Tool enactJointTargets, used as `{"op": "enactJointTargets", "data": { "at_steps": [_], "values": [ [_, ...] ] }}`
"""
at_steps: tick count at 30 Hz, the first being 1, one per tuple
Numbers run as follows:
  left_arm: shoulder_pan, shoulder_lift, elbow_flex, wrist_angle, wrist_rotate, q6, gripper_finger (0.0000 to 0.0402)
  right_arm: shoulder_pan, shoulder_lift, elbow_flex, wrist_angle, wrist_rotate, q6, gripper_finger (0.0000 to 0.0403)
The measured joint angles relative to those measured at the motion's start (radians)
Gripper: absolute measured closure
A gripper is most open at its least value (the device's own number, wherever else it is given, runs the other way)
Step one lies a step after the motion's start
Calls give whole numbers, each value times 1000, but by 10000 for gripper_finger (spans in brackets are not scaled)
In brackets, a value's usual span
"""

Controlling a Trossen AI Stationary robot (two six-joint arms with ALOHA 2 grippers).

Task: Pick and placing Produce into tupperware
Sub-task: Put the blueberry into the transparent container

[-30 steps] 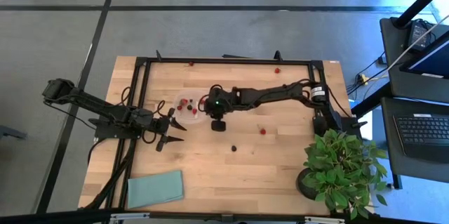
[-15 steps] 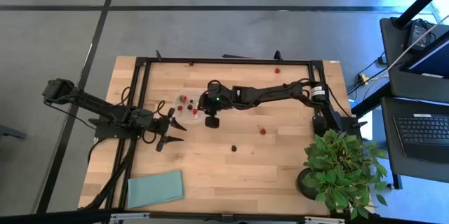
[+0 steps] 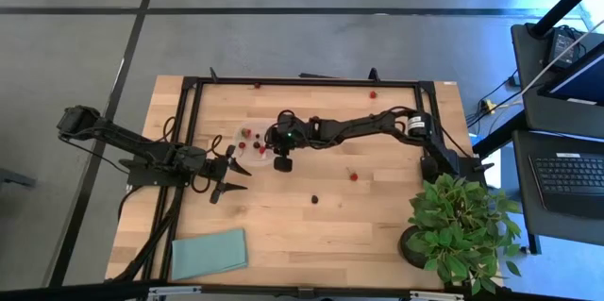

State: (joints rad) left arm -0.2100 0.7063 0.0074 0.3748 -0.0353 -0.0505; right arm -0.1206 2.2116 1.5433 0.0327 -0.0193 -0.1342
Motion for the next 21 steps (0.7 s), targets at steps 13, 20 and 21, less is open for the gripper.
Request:
{"op": "enactJointTargets", "data": {
  "at_steps": [13, 20, 21],
  "values": [
    [0, 0, 0, 0, 0, 0, 202, 1, 0, 0, 1, 0, -1, 288],
    [0, 0, 0, 0, 0, 0, 202, 1, 0, 0, 0, 0, -1, 255],
    [0, 0, 0, 0, 0, 0, 202, 1, 0, 0, 0, 0, -1, 251]
  ]
}}
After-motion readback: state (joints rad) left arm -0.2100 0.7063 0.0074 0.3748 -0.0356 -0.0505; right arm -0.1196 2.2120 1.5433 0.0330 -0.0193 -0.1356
